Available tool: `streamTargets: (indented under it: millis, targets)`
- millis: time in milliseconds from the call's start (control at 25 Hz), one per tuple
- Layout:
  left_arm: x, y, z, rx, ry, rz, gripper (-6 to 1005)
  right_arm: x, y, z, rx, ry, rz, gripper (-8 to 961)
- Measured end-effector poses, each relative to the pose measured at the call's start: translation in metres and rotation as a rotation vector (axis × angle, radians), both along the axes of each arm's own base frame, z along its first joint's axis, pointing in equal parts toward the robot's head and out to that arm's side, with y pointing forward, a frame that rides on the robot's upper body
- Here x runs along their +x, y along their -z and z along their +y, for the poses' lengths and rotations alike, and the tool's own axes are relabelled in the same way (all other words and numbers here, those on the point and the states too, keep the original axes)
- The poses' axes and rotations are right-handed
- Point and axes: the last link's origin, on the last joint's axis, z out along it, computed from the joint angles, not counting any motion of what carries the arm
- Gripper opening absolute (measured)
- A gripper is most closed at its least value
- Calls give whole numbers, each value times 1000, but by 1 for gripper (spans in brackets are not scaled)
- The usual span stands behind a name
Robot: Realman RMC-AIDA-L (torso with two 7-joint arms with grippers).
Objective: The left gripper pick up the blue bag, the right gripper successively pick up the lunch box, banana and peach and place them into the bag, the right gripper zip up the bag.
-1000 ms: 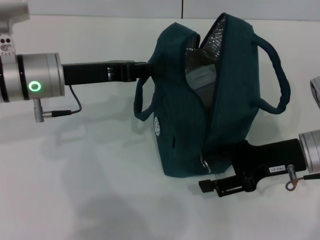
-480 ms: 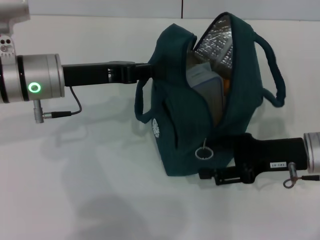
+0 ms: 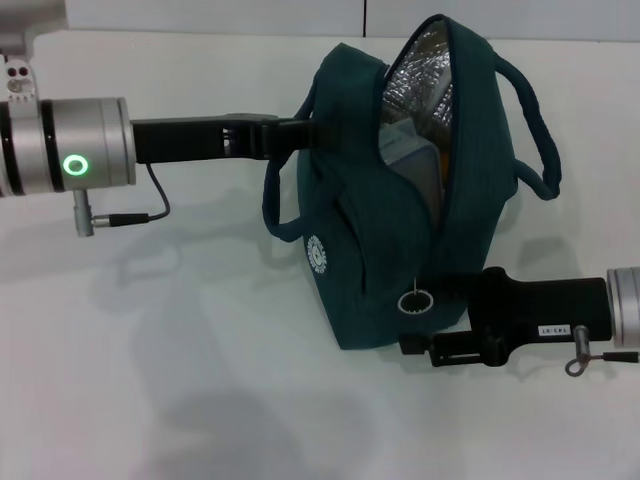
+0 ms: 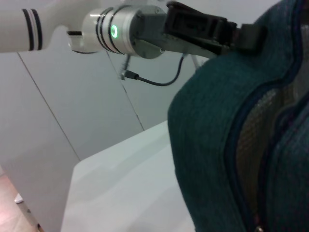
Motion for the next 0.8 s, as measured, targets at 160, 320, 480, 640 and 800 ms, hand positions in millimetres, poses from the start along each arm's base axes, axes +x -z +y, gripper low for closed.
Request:
streamTargets:
  millis: [160, 320, 480, 640, 800]
  targets:
    - [2, 0, 1, 0, 5, 0, 54, 2, 0, 3, 18, 16, -10, 746]
    - [2, -1, 2, 4, 8, 1, 54, 2, -2, 10, 68, 46, 5, 605]
    - [1, -2, 2, 10, 10, 3, 53, 3, -6, 13, 101, 67, 22, 415]
    - [1, -3, 2, 12, 11, 5, 53, 5, -7, 13, 99, 71, 12, 260]
    - [1, -4, 3, 18, 11, 7, 53, 7, -7, 13, 95, 73, 4, 109]
